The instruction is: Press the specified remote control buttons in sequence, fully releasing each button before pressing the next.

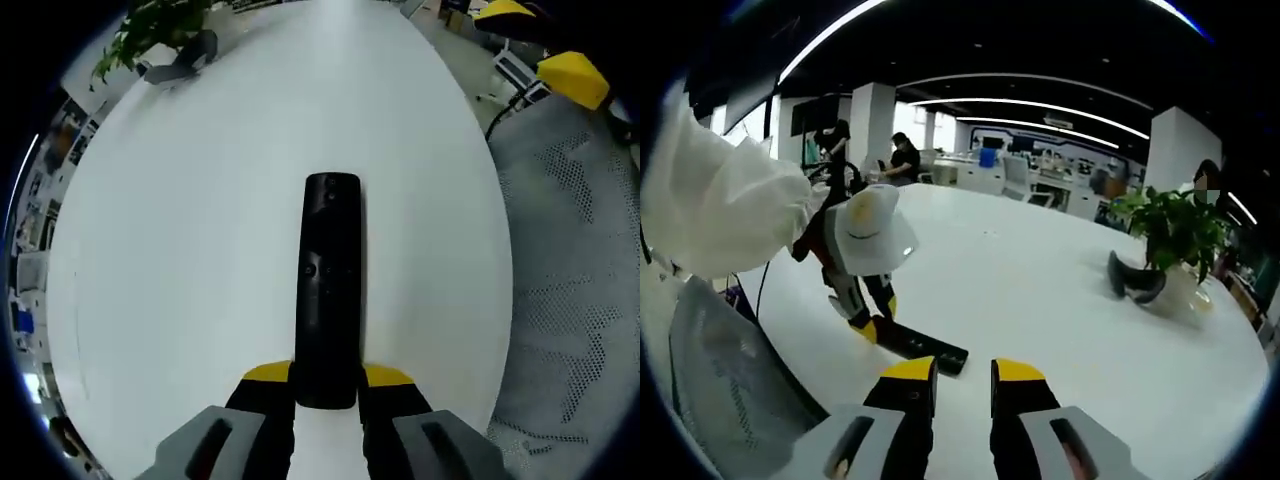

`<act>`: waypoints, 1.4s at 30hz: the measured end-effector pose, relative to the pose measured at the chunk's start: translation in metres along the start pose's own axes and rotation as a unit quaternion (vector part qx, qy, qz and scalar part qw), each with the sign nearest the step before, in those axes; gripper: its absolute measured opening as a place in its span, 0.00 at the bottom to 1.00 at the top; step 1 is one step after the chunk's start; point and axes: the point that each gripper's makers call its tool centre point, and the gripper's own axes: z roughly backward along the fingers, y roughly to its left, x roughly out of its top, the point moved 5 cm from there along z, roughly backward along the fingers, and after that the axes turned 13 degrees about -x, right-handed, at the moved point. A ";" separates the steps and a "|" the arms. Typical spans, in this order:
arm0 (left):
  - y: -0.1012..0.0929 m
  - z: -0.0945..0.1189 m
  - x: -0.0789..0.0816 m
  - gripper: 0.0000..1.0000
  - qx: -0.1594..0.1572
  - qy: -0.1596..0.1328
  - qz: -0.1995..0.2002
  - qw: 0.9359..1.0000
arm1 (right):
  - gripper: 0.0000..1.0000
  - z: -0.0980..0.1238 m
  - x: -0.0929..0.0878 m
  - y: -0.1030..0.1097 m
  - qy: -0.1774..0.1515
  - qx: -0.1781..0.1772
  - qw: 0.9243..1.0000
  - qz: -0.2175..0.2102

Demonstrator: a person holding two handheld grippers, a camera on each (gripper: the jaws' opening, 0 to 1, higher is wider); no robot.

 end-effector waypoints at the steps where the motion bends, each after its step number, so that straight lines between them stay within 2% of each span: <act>1: -0.002 0.000 0.000 0.23 0.000 -0.001 0.001 1.000 | 0.15 0.000 0.000 0.000 0.001 0.001 1.000 0.000; 13: -0.031 -0.006 0.001 0.23 -0.002 0.005 0.003 1.000 | 0.09 0.001 -0.001 0.002 0.005 0.004 1.000 0.007; 22: -0.052 -0.010 -0.002 0.23 -0.003 -0.023 0.013 1.000 | 0.05 0.001 -0.002 0.003 0.009 0.007 1.000 0.010; 27: -0.063 -0.013 -0.001 0.23 -0.002 -0.027 0.015 1.000 | 0.01 0.001 -0.003 0.004 0.012 0.008 1.000 0.013; 32: -0.075 -0.015 0.000 0.23 0.001 -0.033 0.029 0.999 | 0.00 0.001 -0.002 0.003 0.012 0.008 1.000 0.009; 42: -0.091 -0.019 0.001 0.23 0.007 -0.070 0.063 0.996 | 0.00 0.002 -0.002 0.003 0.012 0.009 1.000 0.006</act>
